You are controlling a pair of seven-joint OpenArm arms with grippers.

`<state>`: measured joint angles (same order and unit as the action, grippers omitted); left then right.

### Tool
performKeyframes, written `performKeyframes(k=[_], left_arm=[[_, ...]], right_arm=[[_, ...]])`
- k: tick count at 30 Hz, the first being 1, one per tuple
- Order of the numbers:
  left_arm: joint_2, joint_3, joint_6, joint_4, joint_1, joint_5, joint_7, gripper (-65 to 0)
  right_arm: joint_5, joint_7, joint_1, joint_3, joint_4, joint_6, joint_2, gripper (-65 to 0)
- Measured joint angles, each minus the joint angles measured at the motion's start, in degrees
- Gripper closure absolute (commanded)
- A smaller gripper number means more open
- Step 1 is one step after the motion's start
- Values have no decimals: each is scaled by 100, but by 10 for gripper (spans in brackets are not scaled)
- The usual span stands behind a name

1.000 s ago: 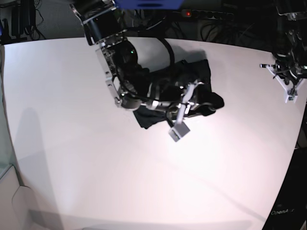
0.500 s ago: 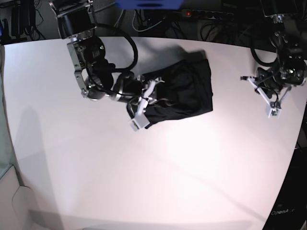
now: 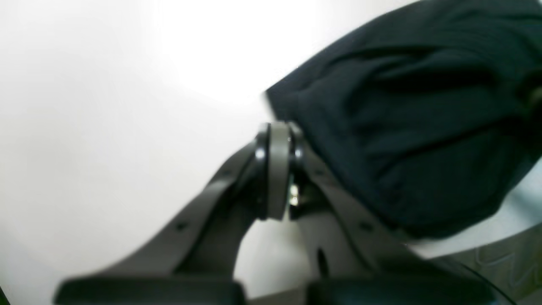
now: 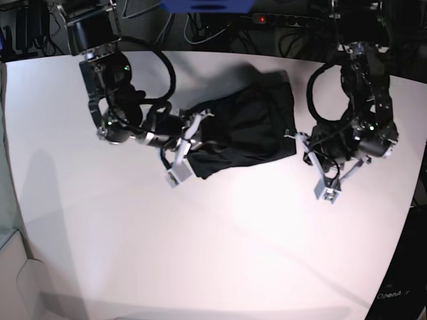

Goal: Fold the T-shirt properly
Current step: 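Grip both sides of the black bundle and square it between grippers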

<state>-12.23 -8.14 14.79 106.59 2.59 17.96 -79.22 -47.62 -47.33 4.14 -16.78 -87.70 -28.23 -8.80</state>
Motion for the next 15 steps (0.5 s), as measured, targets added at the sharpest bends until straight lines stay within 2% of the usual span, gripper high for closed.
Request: performKeyframes(k=[4, 8, 15], left_arm=[[170, 197, 2, -348, -28, -17, 20, 0], [291, 251, 0, -894, -68, -33, 581, 0], [251, 249, -13, -1626, -74, -57, 1051, 0]], right_arm=[[-74, 68, 120, 11, -409, 350, -249, -102], [-87, 11, 68, -4, -459, 372, -378, -102], [-72, 46, 26, -7, -457, 387, -603, -102]])
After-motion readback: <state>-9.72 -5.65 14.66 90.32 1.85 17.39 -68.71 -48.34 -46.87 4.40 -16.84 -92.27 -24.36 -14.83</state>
